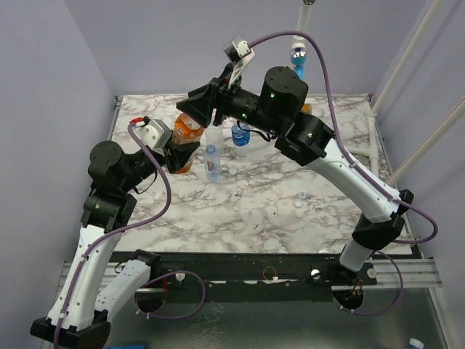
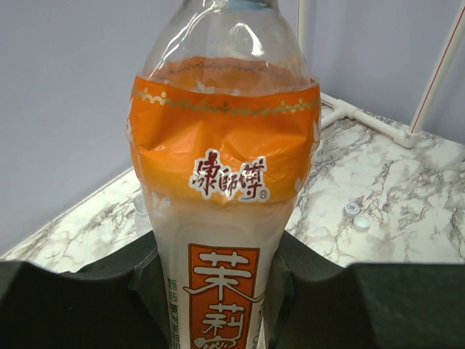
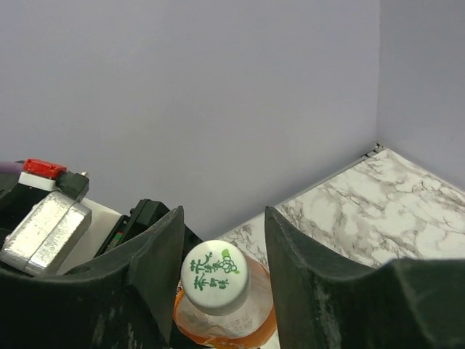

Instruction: Unscrew the bottle caps

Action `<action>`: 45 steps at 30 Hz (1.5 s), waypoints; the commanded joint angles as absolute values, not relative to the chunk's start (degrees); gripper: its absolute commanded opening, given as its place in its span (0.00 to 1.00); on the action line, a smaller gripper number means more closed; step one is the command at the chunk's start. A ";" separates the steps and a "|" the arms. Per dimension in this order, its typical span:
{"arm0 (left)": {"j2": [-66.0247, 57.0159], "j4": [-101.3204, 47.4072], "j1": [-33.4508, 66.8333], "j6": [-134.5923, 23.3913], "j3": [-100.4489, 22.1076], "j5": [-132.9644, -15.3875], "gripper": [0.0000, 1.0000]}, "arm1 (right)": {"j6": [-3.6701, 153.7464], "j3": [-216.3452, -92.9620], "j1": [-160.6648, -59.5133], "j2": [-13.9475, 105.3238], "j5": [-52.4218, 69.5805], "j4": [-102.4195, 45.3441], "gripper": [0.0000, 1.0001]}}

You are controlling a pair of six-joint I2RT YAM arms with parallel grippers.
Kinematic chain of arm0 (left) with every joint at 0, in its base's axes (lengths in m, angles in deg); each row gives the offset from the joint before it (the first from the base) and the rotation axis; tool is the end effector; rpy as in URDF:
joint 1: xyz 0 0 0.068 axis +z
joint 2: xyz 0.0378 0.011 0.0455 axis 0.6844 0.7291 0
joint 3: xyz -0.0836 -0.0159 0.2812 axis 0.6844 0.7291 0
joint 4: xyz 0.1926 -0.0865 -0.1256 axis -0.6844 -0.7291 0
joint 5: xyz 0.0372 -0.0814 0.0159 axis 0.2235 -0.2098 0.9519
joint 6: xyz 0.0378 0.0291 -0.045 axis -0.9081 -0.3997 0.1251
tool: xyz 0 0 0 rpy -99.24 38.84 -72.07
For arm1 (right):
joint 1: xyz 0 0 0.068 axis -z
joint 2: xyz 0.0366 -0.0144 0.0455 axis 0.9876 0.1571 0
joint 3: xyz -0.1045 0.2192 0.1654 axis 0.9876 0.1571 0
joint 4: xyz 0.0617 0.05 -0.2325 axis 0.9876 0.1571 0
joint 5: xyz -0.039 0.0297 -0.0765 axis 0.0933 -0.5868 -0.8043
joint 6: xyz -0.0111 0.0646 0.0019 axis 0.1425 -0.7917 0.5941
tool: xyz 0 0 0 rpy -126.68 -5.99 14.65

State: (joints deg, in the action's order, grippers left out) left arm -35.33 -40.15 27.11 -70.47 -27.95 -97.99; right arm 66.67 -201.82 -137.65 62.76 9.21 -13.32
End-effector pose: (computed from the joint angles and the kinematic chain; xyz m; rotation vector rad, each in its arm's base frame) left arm 0.1228 -0.0640 0.4467 0.6951 1.3532 -0.5917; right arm 0.1949 0.3102 0.5651 -0.6556 1.3696 1.1252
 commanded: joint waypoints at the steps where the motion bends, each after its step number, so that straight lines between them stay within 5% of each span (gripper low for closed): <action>1: -35.55 -40.32 27.46 -70.71 -27.71 -96.68 0.17 | 65.88 -199.93 -138.18 62.78 7.17 -15.81 0.49; 7: -35.61 -40.35 27.46 -70.17 -27.73 -96.85 0.17 | 65.37 -197.56 -138.19 61.28 7.78 -18.58 0.21; 17: -35.63 -40.33 27.46 -65.13 -28.31 -102.68 0.17 | 67.11 -193.44 -138.23 57.72 15.60 -25.18 0.01; 30: -32.35 -39.17 27.45 -45.34 -32.98 -133.08 0.17 | 60.21 -184.81 -137.92 51.57 75.15 -47.17 0.01; 39: -32.24 -38.31 27.46 -44.70 -32.96 -133.35 0.17 | 62.58 -185.86 -137.31 52.20 74.80 -42.87 0.01; 41: -32.51 -38.36 27.41 -45.71 -32.79 -132.26 0.17 | 67.96 -186.94 -137.30 51.39 67.95 -35.77 0.11; 42: -32.70 -38.36 27.41 -46.40 -32.62 -131.38 0.17 | 69.77 -187.42 -137.30 50.88 62.92 -33.20 0.35; 45: -33.53 -38.42 27.41 -49.90 -31.85 -127.20 0.17 | 72.26 -187.79 -137.30 49.37 41.46 -29.26 0.55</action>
